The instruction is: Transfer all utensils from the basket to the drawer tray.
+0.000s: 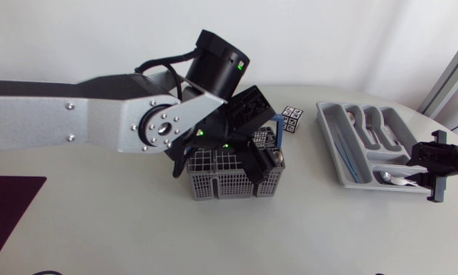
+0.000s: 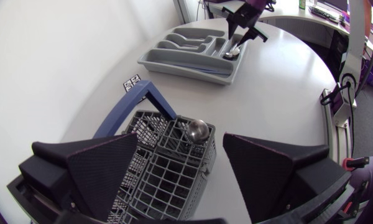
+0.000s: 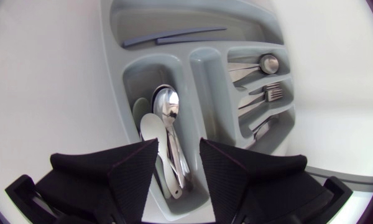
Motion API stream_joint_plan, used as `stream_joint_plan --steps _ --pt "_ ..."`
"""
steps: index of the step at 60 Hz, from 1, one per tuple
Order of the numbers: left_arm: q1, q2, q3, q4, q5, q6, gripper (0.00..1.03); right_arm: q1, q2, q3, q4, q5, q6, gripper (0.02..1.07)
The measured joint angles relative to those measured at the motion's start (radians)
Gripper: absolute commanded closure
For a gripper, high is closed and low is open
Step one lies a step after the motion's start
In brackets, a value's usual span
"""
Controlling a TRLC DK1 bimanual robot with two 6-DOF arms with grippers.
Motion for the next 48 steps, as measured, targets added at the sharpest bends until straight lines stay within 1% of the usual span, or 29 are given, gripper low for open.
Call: stream_joint_plan --steps 4,10,15,25,32,37,39,40,42,48 --pt "-0.001 0.0 -0.012 0.0 -0.005 0.008 0.06 0.004 -0.039 0.002 -0.025 -0.004 0.053 0.38" --pt "-0.001 -0.003 -0.031 0.0 -0.012 0.014 0.06 0.031 -0.11 0.016 -0.123 -0.034 0.153 0.38" --pt "-0.001 -0.012 -0.052 0.0 -0.023 0.026 0.06 0.092 -0.176 0.037 -0.216 -0.081 0.277 0.39" --pt "-0.001 -0.029 -0.094 0.0 -0.049 0.054 0.06 0.254 -0.262 0.071 -0.372 -0.132 0.539 0.39" --pt "-0.001 -0.046 -0.129 0.0 -0.056 0.073 0.06 0.39 -0.29 0.073 -0.428 -0.168 0.746 0.39" --pt "-0.001 -0.058 -0.153 0.0 -0.072 0.09 0.06 0.47 -0.29 0.074 -0.441 -0.2 0.884 0.4" --pt "-0.001 -0.063 -0.162 -0.001 -0.075 0.096 0.06 0.498 -0.29 0.074 -0.446 -0.214 0.933 0.42" --pt "-0.001 -0.065 -0.165 -0.001 -0.075 0.098 0.06 0.51 -0.29 0.074 -0.446 -0.219 0.955 0.46" --pt "-0.001 -0.072 -0.175 0.0 -0.075 0.107 0.06 0.544 -0.29 0.078 -0.446 -0.24 1.016 0.48" --pt "-0.001 -0.094 -0.205 0.0 -0.079 0.121 0.06 0.604 -0.288 0.096 -0.445 -0.275 1.126 0.48"
